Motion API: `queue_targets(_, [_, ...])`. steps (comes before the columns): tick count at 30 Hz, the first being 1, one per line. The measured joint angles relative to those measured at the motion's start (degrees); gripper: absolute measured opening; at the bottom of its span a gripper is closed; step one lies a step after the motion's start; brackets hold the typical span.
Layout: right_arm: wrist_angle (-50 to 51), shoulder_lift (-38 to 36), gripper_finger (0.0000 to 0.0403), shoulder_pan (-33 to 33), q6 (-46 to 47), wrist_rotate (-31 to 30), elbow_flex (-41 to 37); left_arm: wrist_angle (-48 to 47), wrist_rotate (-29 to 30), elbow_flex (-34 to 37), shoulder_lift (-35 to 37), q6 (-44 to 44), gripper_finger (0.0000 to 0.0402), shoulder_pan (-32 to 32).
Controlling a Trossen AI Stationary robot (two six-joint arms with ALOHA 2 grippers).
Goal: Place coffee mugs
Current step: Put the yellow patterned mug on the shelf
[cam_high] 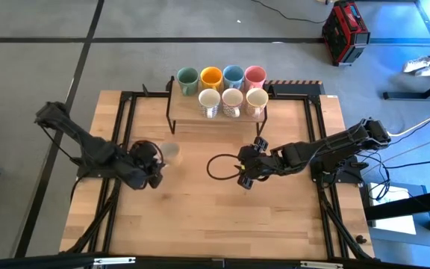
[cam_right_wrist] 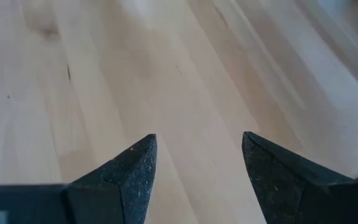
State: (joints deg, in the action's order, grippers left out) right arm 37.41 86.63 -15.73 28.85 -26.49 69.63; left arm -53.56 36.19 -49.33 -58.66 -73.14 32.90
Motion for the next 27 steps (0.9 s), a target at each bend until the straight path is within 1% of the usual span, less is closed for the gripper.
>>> queue_targets(2, [-0.26, 0.0, 0.0227, 0.0, 0.66, -0.04, 0.0, 0.67, -0.33, -0.9, 1.69, 6.63, 0.0054, -0.56])
queue_targets(8, [-0.28, 0.0, 0.0227, 0.0, 0.43, -2.97, 0.0, 1.13, -0.84, -3.28, 3.17, 12.12, 0.0054, -1.32])
queue_targets(12, [-0.57, 0.0, 0.0227, 0.0, -0.57, -3.41, 0.0, 1.3, -1.32, -5.26, 3.17, 14.58, 0.0054, -1.28])
queue_targets(16, [-1.23, 0.0, 0.0227, 0.0, -1.24, -3.7, 0.0, 1.05, 0.35, -7.55, 3.17, 16.42, 0.0054, -1.68])
queue_targets(23, [-1.59, -2.61, 0.0227, 0.0, -5.19, -8.93, 0.02, 0.31, 0.65, -10.65, 3.17, 19.71, 0.0054, -4.65])
queue_targets(27, [-1.03, -3.59, 0.0227, 0.0, -5.61, -10.11, 0.02, 0.4, 0.61, -11.43, 3.15, 21.0, 0.0054, -5.77])
